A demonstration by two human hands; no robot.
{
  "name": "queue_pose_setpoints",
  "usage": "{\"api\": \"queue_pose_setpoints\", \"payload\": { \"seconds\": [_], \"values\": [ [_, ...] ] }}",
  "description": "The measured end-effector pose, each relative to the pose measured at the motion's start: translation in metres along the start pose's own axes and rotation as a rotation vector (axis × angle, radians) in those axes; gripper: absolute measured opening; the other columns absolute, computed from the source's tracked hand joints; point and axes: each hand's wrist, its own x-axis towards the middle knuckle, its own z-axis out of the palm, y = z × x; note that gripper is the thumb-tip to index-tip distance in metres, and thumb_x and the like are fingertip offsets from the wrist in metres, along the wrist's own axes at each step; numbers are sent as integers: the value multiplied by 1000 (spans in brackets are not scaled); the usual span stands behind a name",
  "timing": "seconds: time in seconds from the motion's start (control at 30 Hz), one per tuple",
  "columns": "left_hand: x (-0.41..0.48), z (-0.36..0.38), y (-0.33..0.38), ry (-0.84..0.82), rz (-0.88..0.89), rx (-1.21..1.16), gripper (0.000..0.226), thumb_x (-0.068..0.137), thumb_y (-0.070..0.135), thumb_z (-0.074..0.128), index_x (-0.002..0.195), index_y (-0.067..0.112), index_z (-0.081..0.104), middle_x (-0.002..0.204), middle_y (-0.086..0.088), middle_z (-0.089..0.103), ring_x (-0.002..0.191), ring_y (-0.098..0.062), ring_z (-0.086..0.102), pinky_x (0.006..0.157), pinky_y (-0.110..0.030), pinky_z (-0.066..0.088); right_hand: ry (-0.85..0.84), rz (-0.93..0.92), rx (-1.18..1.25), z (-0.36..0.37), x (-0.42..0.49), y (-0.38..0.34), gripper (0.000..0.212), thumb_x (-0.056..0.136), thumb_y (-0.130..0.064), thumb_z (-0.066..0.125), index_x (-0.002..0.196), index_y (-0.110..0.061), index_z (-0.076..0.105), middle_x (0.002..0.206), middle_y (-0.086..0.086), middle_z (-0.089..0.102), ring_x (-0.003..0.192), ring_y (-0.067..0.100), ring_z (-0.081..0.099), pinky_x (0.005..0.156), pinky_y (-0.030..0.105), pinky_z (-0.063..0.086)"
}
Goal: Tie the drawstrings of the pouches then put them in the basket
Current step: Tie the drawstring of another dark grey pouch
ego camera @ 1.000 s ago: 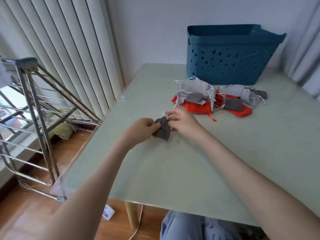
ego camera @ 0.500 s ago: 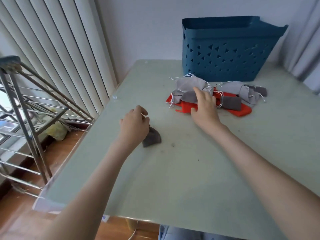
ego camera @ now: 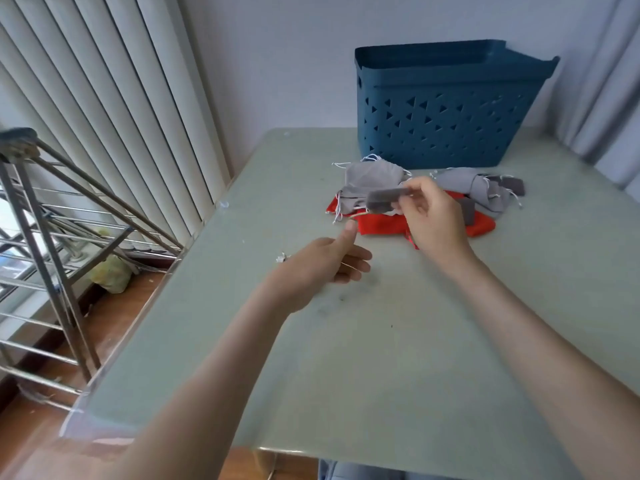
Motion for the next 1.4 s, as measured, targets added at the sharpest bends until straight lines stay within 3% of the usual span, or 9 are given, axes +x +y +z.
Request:
{"api": "queue_pose_setpoints", "payload": {
  "seconds": [0.07,0.17,0.3,0.47,0.53,0.67,1.0,1.13,1.4],
  "values": [
    [-1,10,2,-68,-50,-189,66,97,55,23,113,3,61,96,-7,67,77,-13,60,74,-21,49,-120,41,144,-15,-21,-11,20,88,3,52,86,-16,59,83,-5,65,65,-6,57,65,14,41],
    [6,25,3,-34,-36,-426,65,99,53,23,121,3,58,107,-12,65,86,-16,60,74,-21,50,-267,69,318,-34,-50,-20,20,77,1,46,79,-11,62,90,3,67,81,1,61,72,15,46],
    [8,40,-4,16,37,-428,34,101,31,40,107,7,64,102,-10,67,92,-20,60,76,-27,47,-365,274,568,-44,-64,-10,29,71,-5,47,98,-7,57,79,10,68,72,19,63,66,25,51],
    [7,49,-8,-23,93,-384,12,97,17,51,97,10,62,91,-4,67,84,-16,62,74,-23,50,-220,442,516,-39,-63,1,19,91,1,51,106,-11,48,74,6,55,59,16,54,56,31,42],
    [7,51,-8,2,113,-379,12,96,16,51,97,13,63,90,-2,68,81,-11,63,68,-18,49,-269,507,544,-38,-64,4,11,95,-7,49,104,-11,54,73,8,55,55,17,51,50,29,39],
    [10,55,-15,40,153,-378,14,96,17,51,96,14,65,83,4,70,71,-3,63,61,-14,47,-351,553,569,-31,-69,11,26,101,-17,39,97,-8,62,71,10,58,52,16,52,43,26,38],
    [19,59,-20,103,222,-383,27,98,29,42,95,19,67,81,12,68,69,-4,56,61,-14,42,-203,485,489,-29,-64,21,17,93,-3,51,93,-14,64,82,2,66,72,11,60,57,21,45],
    [21,53,-21,50,177,-521,32,101,28,36,91,20,65,86,8,63,65,-10,41,62,-23,34,-219,535,651,-30,-64,21,19,94,0,47,97,-8,64,91,9,68,80,17,63,69,24,54],
    [22,51,-24,26,103,-474,29,101,17,38,90,16,65,81,11,66,64,-7,46,59,-18,36,-122,603,894,-35,-60,18,21,92,4,46,91,-11,61,82,1,73,75,10,69,73,19,55]
  ]
}}
